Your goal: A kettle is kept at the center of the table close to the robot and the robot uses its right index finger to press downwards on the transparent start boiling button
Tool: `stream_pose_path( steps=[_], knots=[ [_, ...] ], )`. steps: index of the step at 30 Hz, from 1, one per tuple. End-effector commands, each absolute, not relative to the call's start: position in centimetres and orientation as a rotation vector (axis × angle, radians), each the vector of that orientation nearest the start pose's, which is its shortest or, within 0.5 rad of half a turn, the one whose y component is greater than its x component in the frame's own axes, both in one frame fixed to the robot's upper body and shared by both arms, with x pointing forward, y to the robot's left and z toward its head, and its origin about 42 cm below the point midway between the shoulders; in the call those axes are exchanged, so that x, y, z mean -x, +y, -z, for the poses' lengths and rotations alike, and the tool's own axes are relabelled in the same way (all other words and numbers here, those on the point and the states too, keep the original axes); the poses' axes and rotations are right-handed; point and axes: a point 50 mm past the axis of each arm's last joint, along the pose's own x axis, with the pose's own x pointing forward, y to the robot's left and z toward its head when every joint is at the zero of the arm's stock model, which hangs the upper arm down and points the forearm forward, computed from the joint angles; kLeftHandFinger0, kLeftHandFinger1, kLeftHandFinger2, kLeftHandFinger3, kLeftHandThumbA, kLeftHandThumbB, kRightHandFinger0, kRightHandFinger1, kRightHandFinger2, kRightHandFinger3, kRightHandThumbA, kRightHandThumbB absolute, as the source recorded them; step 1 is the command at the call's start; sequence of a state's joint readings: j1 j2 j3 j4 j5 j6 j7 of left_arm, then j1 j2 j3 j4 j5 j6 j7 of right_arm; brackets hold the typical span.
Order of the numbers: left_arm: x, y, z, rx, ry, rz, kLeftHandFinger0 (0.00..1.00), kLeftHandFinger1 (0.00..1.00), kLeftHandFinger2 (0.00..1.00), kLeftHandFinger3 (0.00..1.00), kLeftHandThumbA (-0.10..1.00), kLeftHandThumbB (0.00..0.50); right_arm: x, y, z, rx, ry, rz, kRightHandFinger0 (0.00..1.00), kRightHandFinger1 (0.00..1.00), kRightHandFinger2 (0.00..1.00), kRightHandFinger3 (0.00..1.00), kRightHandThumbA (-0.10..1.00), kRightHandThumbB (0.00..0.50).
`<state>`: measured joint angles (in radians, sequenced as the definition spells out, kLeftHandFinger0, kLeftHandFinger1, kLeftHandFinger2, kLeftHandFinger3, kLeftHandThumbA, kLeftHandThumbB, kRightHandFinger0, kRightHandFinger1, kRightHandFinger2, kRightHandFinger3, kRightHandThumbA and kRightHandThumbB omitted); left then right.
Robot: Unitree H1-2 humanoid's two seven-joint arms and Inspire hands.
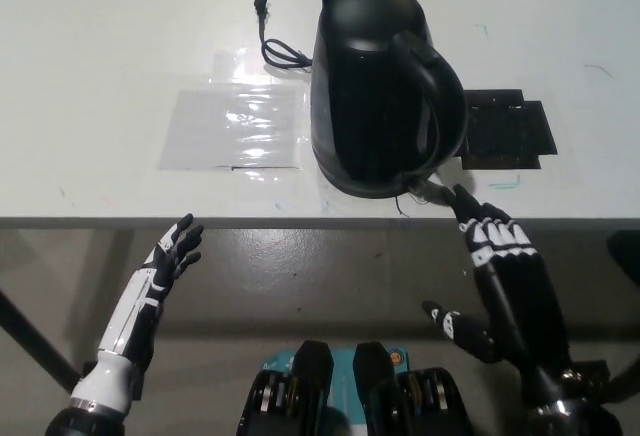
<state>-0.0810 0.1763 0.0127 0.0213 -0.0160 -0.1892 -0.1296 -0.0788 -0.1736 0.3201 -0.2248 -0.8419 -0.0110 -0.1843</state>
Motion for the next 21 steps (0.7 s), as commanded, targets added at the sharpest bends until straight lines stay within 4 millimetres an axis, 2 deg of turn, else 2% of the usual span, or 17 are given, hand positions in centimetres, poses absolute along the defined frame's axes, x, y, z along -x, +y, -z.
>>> stream_pose_path(
  steps=[1,5,6,9,11,12,14,16,19,21],
  knots=[
    [-31.5,26.2,-14.2,-0.201,-0.294,0.165,1.00,1.00,1.00,1.00,1.00,0.317,-27.5,-19.3,-18.5,0.650,-0.689,-0.019,1.00,1.00,1.00,1.00,1.00,0.271],
    [-31.3,26.2,-14.0,-0.203,-0.296,0.166,1.00,1.00,1.00,1.00,1.00,0.311,-27.4,-21.6,-17.2,0.573,-0.740,0.064,1.00,1.00,1.00,1.00,1.00,0.281],
    [-31.1,26.2,-13.9,-0.204,-0.294,0.167,1.00,1.00,1.00,1.00,1.00,0.308,-27.1,-22.4,-16.5,0.539,-0.742,0.092,1.00,1.00,1.00,1.00,1.00,0.248],
    [-30.9,26.1,-13.7,-0.204,-0.292,0.169,1.00,1.00,1.00,1.00,1.00,0.312,-27.0,-23.3,-16.0,0.520,-0.742,0.151,1.00,1.00,1.00,1.00,1.00,0.223],
    [-30.6,26.1,-13.5,-0.201,-0.288,0.168,1.00,1.00,1.00,1.00,1.00,0.320,-27.1,-23.7,-15.7,0.508,-0.739,0.210,0.97,1.00,1.00,1.00,1.00,0.207],
    [-30.5,26.0,-13.3,-0.194,-0.286,0.169,1.00,1.00,1.00,1.00,1.00,0.321,-27.1,-23.8,-15.6,0.495,-0.732,0.219,0.98,1.00,1.00,1.00,1.00,0.185],
    [-30.3,25.8,-13.0,-0.187,-0.284,0.170,1.00,1.00,1.00,1.00,1.00,0.326,-27.0,-23.9,-15.2,0.475,-0.717,0.229,0.99,1.00,1.00,1.00,1.00,0.178],
    [-29.8,25.8,-12.8,-0.194,-0.281,0.173,1.00,1.00,1.00,1.00,1.00,0.328,-26.8,-23.9,-14.3,0.454,-0.678,0.230,0.98,1.00,1.00,1.00,1.00,0.202],
    [-28.9,26.2,-12.5,-0.192,-0.267,0.159,1.00,1.00,1.00,1.00,1.00,0.320,-26.3,-23.4,-13.6,0.446,-0.660,0.207,0.97,1.00,1.00,1.00,1.00,0.202],
    [-28.6,26.2,-12.3,-0.185,-0.256,0.166,1.00,1.00,1.00,1.00,1.00,0.329,-25.8,-23.2,-13.2,0.452,-0.659,0.203,0.93,1.00,1.00,1.00,1.00,0.206]
  ],
)
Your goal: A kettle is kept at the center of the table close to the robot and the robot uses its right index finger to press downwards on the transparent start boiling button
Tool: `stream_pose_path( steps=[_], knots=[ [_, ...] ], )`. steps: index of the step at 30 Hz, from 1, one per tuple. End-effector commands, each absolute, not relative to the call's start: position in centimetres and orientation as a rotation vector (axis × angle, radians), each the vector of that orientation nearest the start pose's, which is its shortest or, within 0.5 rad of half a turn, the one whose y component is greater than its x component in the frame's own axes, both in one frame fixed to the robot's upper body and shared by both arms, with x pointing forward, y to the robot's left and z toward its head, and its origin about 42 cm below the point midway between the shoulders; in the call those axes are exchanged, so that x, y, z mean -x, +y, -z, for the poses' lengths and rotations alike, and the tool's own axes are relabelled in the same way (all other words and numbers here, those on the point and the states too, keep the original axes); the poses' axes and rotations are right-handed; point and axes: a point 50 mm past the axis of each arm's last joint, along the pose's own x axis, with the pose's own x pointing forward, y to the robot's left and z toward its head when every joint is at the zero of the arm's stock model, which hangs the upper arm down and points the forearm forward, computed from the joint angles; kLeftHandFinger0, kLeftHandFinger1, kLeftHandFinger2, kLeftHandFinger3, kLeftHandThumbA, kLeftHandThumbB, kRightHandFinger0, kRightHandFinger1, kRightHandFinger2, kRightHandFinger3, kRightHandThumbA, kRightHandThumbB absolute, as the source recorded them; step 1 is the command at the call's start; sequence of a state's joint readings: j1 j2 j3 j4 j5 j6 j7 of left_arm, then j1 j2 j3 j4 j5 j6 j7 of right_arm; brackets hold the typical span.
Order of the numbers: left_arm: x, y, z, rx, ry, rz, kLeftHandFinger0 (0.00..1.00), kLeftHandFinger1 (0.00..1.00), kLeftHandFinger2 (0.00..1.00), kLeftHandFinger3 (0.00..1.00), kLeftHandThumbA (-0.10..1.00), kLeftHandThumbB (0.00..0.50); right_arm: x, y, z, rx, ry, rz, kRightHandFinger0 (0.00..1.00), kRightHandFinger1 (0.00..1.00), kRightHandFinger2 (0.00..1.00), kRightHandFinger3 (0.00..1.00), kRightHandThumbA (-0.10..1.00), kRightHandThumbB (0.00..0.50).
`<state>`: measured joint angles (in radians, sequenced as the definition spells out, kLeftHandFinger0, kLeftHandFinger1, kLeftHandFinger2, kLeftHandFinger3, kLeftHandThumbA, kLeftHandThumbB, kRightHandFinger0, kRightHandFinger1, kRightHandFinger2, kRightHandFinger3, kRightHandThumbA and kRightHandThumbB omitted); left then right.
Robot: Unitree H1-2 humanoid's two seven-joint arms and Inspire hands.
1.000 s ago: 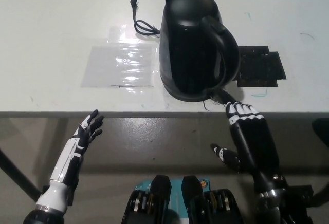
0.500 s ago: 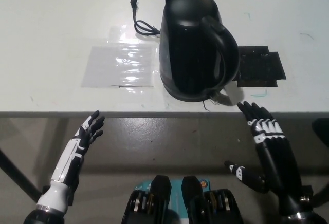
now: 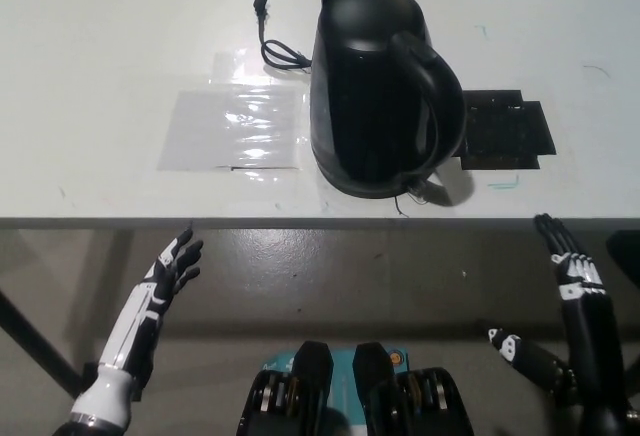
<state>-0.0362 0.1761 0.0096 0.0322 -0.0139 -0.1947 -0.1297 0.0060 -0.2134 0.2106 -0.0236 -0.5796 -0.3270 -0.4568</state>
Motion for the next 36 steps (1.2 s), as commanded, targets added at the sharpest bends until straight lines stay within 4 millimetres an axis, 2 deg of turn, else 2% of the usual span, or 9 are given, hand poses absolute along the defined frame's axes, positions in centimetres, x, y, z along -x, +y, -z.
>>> stream_pose_path(
  steps=[1,5,14,16,19,23,28,32,36],
  knots=[
    [-28.4,26.2,-12.2,-0.184,-0.249,0.167,1.00,1.00,1.00,1.00,1.00,0.345,-25.5,-23.1,-13.0,0.455,-0.659,0.204,0.92,1.00,1.00,1.00,1.00,0.201],
    [-28.4,26.0,-11.9,-0.186,-0.271,0.173,1.00,1.00,1.00,1.00,1.00,0.330,-24.8,-23.3,-12.6,0.475,-0.652,0.185,0.88,1.00,1.00,1.00,1.00,0.223],
    [-27.9,26.3,-11.6,-0.172,-0.263,0.165,1.00,1.00,1.00,1.00,1.00,0.338,-23.4,-23.5,-11.2,0.488,-0.624,0.146,0.87,1.00,1.00,1.00,1.00,0.212],
    [-27.5,26.3,-11.4,-0.182,-0.260,0.167,1.00,1.00,1.00,1.00,1.00,0.330,-22.9,-23.7,-10.5,0.472,-0.586,0.140,0.88,1.00,1.00,1.00,1.00,0.234],
    [-27.6,26.2,-11.2,-0.185,-0.250,0.161,1.00,1.00,1.00,1.00,1.00,0.343,-23.2,-24.0,-10.1,0.481,-0.570,0.137,0.89,1.00,1.00,1.00,1.00,0.235],
    [-28.0,26.0,-11.0,-0.165,-0.255,0.159,1.00,1.00,1.00,1.00,1.00,0.330,-24.5,-24.2,-9.4,0.467,-0.527,0.121,0.83,1.00,1.00,1.00,1.00,0.219],
    [-26.8,26.2,-10.3,-0.168,-0.226,0.156,1.00,1.00,1.00,1.00,1.00,0.337,-24.4,-24.0,-7.9,0.405,-0.429,0.119,0.82,0.97,1.00,1.00,1.00,0.252],
    [-26.8,26.1,-10.1,-0.163,-0.225,0.154,1.00,1.00,1.00,1.00,1.00,0.333,-24.8,-24.1,-7.9,0.389,-0.412,0.121,0.78,0.95,1.00,1.00,1.00,0.281],
    [-25.4,26.4,-9.5,-0.169,-0.197,0.158,1.00,1.00,1.00,1.00,1.00,0.345,-23.5,-23.9,-7.1,0.368,-0.372,0.116,0.78,0.94,1.00,1.00,1.00,0.285]
  ],
)
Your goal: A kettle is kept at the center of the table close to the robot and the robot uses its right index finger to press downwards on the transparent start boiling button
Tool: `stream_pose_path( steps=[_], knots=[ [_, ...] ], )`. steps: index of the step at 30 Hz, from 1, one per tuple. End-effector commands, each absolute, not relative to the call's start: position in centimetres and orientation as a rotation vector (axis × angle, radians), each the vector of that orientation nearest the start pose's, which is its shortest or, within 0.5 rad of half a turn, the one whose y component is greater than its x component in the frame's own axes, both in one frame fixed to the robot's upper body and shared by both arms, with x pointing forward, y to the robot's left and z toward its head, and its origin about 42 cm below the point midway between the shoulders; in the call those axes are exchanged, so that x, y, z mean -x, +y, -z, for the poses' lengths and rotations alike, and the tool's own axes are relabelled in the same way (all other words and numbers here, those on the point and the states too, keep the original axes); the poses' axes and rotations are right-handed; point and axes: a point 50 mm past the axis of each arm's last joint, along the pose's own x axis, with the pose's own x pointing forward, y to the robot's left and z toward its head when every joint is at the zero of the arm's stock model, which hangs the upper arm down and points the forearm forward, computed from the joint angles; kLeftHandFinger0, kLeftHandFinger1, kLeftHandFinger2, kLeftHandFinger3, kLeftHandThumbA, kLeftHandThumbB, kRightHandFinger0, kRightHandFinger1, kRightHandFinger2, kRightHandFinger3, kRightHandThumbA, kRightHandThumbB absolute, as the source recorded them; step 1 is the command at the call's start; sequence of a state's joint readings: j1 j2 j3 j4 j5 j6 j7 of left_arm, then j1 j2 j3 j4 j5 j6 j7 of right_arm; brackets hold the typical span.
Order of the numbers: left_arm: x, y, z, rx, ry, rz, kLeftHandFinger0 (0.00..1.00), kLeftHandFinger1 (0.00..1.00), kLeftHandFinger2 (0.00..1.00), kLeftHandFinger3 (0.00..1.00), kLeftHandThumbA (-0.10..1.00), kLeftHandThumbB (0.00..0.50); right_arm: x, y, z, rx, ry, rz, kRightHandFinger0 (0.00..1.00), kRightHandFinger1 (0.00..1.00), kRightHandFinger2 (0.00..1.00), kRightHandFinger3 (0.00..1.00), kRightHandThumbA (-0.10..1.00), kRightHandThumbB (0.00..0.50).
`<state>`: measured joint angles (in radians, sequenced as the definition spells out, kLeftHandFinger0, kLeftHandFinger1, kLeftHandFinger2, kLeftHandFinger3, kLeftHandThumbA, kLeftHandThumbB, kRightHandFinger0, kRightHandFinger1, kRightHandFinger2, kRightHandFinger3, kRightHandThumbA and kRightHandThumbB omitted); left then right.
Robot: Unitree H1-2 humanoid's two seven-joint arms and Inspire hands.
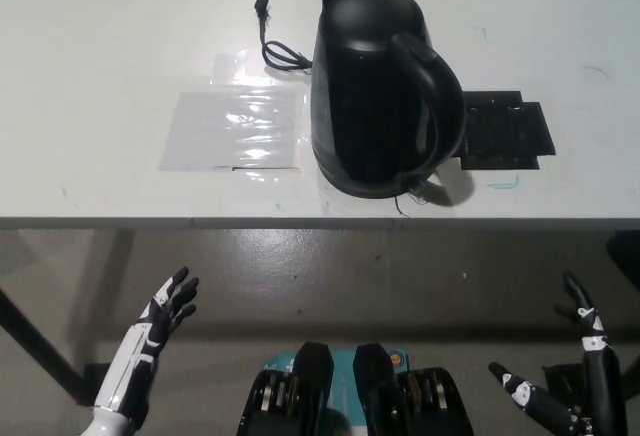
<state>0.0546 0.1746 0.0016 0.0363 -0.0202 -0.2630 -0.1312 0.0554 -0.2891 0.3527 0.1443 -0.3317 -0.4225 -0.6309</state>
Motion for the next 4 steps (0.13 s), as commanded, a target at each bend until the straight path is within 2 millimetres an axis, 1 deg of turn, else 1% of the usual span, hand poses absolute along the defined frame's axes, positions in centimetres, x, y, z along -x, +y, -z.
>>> stream_pose_path(
  steps=[1,4],
  knots=[
    [-24.93,26.44,-9.36,-0.166,-0.184,0.155,1.00,1.00,1.00,1.00,1.00,0.353,-23.12,-23.92,-7.00,0.365,-0.363,0.110,0.78,0.94,1.00,1.00,1.00,0.283],
    [-24.10,26.62,-9.05,-0.172,-0.172,0.154,1.00,1.00,1.00,1.00,1.00,0.324,-22.52,-23.79,-6.69,0.359,-0.346,0.105,0.80,0.93,1.00,1.00,1.00,0.275]
  ],
)
